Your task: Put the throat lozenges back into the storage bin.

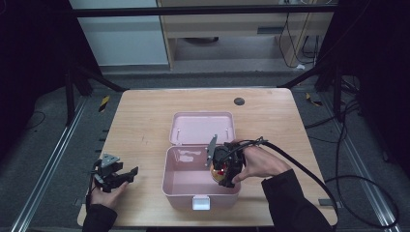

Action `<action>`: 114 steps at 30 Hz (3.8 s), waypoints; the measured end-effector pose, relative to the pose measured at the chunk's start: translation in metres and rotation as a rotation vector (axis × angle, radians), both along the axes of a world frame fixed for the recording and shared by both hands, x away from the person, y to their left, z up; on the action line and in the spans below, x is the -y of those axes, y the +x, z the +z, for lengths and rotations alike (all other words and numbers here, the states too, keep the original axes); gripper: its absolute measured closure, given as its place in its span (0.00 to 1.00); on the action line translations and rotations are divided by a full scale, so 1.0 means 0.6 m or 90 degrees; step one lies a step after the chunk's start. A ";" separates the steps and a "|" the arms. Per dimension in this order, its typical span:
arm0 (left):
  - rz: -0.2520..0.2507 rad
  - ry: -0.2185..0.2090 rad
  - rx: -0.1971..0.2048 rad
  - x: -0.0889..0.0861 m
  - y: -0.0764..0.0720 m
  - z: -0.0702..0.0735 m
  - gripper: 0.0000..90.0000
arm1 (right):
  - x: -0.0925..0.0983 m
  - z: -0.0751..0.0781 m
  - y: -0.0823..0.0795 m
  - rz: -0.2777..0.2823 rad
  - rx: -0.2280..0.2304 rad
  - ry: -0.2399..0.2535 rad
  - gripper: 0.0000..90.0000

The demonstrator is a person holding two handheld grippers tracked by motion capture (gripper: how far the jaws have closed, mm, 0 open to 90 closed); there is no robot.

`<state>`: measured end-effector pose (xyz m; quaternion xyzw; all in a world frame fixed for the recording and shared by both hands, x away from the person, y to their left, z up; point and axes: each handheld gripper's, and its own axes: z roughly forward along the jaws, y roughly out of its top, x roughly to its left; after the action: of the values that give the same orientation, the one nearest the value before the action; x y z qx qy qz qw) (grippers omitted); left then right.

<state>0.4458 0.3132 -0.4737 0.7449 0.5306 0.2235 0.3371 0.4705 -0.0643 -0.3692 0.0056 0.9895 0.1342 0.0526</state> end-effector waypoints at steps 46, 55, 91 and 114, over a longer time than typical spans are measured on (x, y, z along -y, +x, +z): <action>-0.001 0.005 -0.001 0.002 0.001 -0.001 0.37 | 0.042 -0.004 0.001 -0.068 -0.004 0.090 0.19; -0.002 0.006 -0.002 0.001 0.000 -0.001 0.37 | 0.071 0.034 -0.004 -0.099 0.025 0.158 0.20; 0.001 0.008 0.002 0.003 0.000 -0.002 0.36 | 0.282 -0.031 -0.018 -0.535 0.201 0.458 0.05; 0.003 0.014 0.008 0.001 0.002 -0.007 0.31 | 0.365 -0.165 -0.027 -0.714 0.236 0.448 0.04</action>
<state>0.4471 0.3123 -0.4777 0.7458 0.5280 0.2347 0.3316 0.4541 -0.2832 -0.4684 0.5107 0.7092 0.3989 0.2777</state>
